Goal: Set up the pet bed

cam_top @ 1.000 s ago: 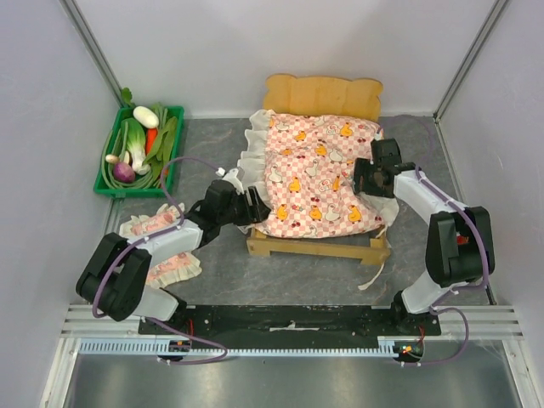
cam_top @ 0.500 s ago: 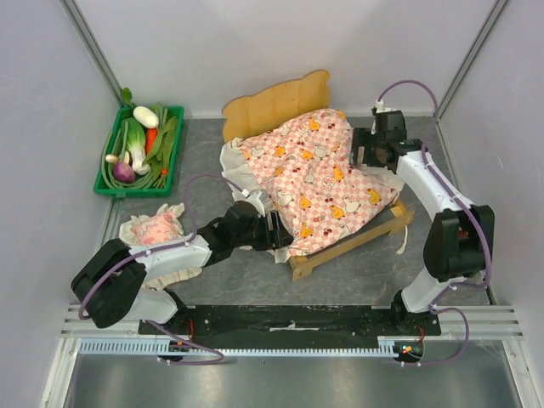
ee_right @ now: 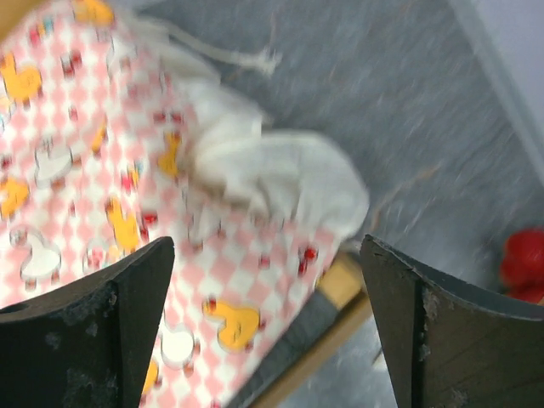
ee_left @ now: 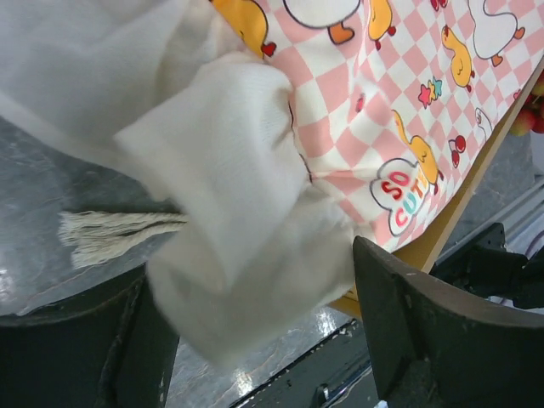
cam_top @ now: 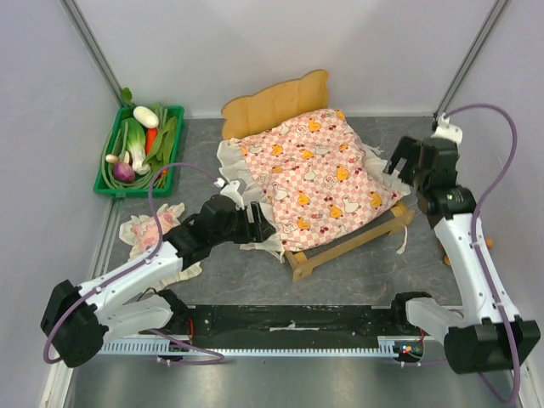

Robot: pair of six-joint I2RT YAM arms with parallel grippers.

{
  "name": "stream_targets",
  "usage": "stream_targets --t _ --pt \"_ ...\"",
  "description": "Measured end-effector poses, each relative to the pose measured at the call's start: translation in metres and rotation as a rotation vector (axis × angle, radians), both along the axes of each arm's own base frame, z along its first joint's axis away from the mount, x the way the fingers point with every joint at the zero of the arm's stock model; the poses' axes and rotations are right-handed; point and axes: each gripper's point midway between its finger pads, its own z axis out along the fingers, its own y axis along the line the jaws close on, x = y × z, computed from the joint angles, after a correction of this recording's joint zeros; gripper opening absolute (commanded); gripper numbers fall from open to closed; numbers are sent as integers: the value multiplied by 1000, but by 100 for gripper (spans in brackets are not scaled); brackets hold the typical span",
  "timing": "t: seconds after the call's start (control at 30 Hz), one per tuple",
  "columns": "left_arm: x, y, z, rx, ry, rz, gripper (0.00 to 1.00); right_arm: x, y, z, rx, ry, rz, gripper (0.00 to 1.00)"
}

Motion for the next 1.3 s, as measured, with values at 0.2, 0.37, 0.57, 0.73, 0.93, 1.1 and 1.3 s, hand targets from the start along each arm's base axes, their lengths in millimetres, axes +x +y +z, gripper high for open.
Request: stream_targets --t 0.2,0.37,0.57,0.73,0.93,1.1,1.3 --pt "0 23 12 42 -39 31 82 -53 28 -69 210 107 25 96" --pt "-4 30 17 73 -41 24 82 -94 42 -101 326 170 14 97" --pt "-11 34 25 74 -48 5 81 -109 43 -114 359 192 -6 93" --pt "-16 37 23 84 -34 -2 81 -105 59 -162 425 311 4 91" --pt "-17 38 26 78 -40 -2 81 -101 91 -186 452 361 66 88" --pt "-17 37 24 82 -34 -4 81 -103 94 -196 445 347 38 41" --pt "-17 37 22 87 -26 -6 81 -93 56 -183 374 232 -151 0"
